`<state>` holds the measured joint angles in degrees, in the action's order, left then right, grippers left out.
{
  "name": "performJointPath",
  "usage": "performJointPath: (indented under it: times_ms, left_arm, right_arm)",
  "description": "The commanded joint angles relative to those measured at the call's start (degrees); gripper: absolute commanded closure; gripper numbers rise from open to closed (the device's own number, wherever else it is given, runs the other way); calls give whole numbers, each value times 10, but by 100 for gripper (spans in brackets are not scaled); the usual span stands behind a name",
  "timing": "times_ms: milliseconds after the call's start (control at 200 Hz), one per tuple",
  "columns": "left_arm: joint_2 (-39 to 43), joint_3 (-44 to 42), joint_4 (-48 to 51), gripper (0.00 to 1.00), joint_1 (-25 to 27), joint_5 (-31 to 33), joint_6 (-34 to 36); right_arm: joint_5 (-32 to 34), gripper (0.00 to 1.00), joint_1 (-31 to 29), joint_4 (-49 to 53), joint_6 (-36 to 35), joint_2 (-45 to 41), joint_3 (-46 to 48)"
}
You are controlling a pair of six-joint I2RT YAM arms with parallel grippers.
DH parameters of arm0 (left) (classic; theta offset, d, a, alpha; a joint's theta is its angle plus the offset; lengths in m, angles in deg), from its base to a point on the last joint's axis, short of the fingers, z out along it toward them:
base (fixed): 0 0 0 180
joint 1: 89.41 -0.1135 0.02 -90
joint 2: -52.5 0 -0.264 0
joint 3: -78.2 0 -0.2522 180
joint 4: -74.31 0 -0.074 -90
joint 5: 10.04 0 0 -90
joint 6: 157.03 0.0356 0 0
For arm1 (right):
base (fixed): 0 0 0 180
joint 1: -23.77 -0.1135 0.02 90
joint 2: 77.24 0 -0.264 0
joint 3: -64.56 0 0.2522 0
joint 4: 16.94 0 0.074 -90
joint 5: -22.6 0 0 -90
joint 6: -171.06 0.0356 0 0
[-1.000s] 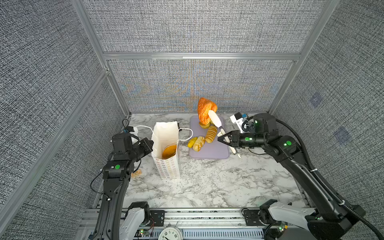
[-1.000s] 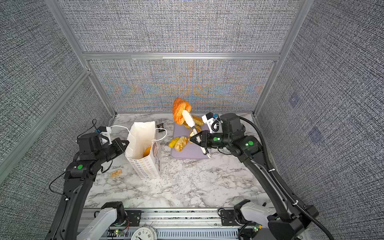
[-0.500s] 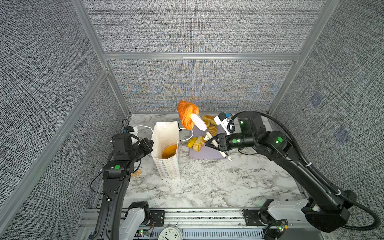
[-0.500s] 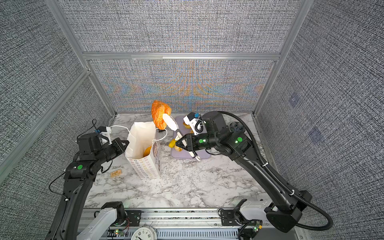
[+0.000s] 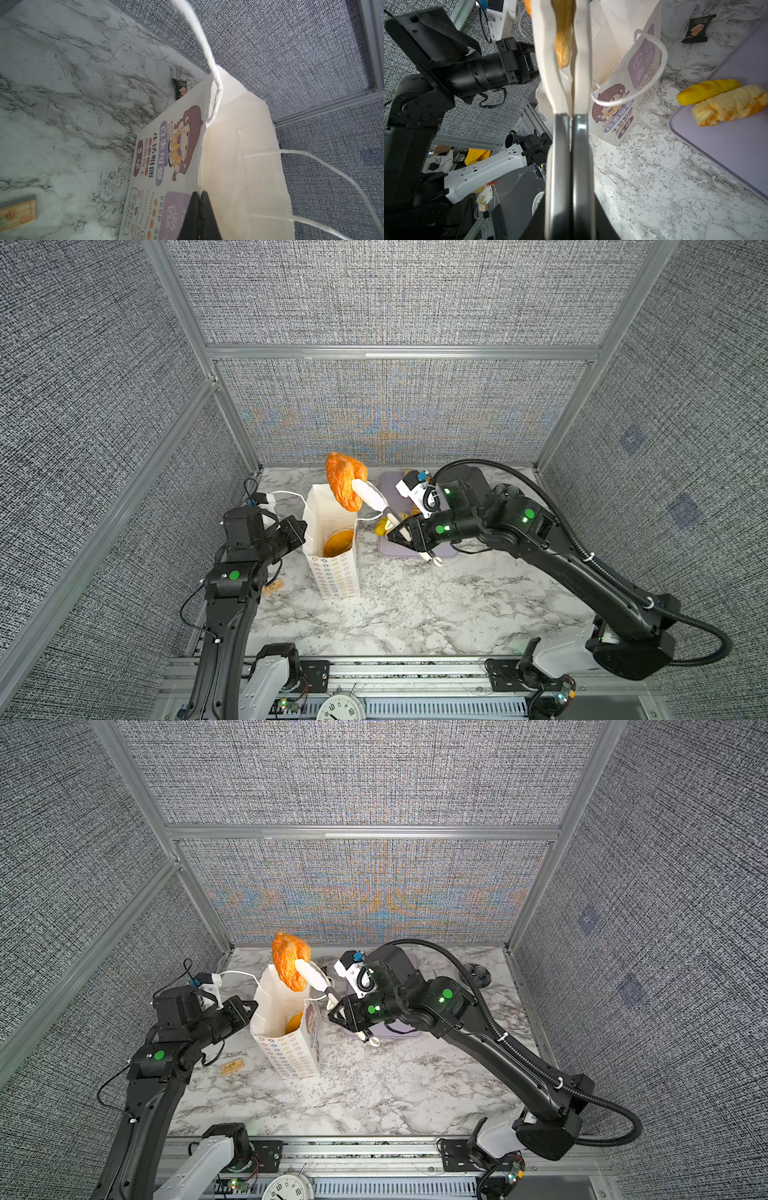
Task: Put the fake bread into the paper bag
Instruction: 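Lift the croissant with the tongs and carry it over the bag opening, then lower the orange croissant into the bag and open the tongs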
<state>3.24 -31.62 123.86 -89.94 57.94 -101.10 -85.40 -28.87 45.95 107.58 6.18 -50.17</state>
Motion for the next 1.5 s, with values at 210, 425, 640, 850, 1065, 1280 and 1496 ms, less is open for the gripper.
performJointPath:
  times_ms: [210, 425, 640, 850, 1065, 1280, 1496]
  left_arm:
    - [2, 0, -9, 98, -1, -1, 2]
    - [3, 0, -9, 98, -1, -1, 4]
    - [3, 0, -9, 98, -1, 0, 3]
    - [2, -1, -10, 98, -1, -2, 2]
    - [3, -1, -9, 98, -1, -2, 3]
    - [4, 0, -8, 98, -1, -2, 3]
    - [3, 0, -8, 98, -1, -1, 2]
  right_arm:
    - [66, 87, -33, 32, -19, 37, -41]
    - [92, 87, -51, 51, -19, 59, -59]
    - [122, 86, -69, 77, -22, 83, -80]
    - [131, 82, -76, 83, -23, 93, -81]
    - [134, 79, -77, 85, -23, 96, -81]
    - [134, 72, -78, 86, -22, 97, -81]
    - [135, 63, -79, 86, -22, 95, -82]
